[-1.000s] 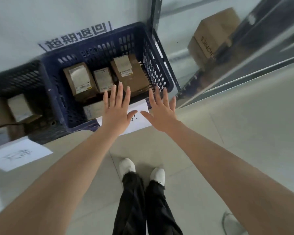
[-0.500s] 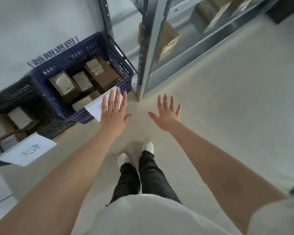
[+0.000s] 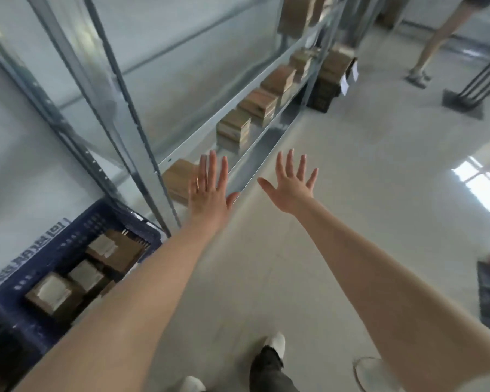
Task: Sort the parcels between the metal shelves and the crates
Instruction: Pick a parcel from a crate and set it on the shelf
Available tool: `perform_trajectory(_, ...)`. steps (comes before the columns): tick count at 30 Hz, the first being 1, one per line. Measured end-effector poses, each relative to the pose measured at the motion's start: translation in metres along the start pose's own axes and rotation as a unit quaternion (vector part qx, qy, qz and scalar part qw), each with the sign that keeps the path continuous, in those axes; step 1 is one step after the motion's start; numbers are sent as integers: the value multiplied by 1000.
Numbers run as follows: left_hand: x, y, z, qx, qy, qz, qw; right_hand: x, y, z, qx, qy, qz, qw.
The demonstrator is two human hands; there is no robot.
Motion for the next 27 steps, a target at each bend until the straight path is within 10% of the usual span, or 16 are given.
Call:
perform_trajectory(12,-141,230,-146,-177,48,59,981,-134,110,-253,-220,6,-42,975)
perform_trajectory(27,-212,493,-108,-159,117,84,977,-197,333,-341,-254,-38,-57,965)
Point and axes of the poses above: each hand's wrist, its own y-axis towards the middle knuckle, its own z-axis out of the palm, x = y × z, the point moved 6 cm from there along y, towards the middle knuckle, and after that the axes turned 5 degrees about -x, right-handed, at the moved point
